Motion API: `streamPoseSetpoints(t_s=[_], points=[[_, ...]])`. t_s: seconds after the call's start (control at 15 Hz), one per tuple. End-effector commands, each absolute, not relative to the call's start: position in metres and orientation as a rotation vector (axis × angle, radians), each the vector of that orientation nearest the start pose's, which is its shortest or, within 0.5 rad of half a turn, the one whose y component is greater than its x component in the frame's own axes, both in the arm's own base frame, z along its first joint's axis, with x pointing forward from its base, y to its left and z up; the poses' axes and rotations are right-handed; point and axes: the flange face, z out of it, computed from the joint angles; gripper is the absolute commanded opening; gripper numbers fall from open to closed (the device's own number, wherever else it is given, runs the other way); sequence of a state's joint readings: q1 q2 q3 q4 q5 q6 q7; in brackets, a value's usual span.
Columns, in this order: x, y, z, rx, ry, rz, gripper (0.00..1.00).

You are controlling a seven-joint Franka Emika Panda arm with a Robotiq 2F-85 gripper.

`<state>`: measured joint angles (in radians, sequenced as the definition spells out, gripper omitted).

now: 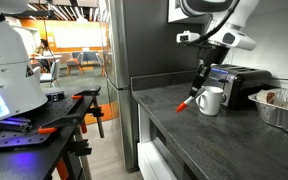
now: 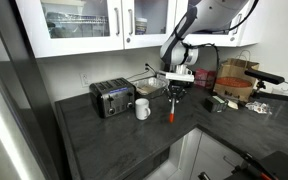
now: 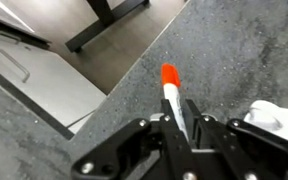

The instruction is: Remove the marker from the mug.

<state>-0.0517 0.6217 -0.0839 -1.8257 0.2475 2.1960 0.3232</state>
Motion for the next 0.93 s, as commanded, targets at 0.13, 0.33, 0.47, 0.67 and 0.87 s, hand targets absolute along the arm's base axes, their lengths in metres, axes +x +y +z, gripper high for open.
streamPoseSetpoints(t_s=[0.13,0.33,0.47,0.67,0.87], points=[[0.644,-0.083,0.127,-2.713,1.018,0.498,0.05],[0.666,-0.090,0.117,-2.749,1.077,0.345,0.05],[0.678,-0.093,0.113,-2.761,1.124,0.260,0.05],[0.684,-0.097,0.105,-2.761,1.198,0.209,0.45],[0.685,-0.099,0.102,-2.795,1.237,0.176,0.65]])
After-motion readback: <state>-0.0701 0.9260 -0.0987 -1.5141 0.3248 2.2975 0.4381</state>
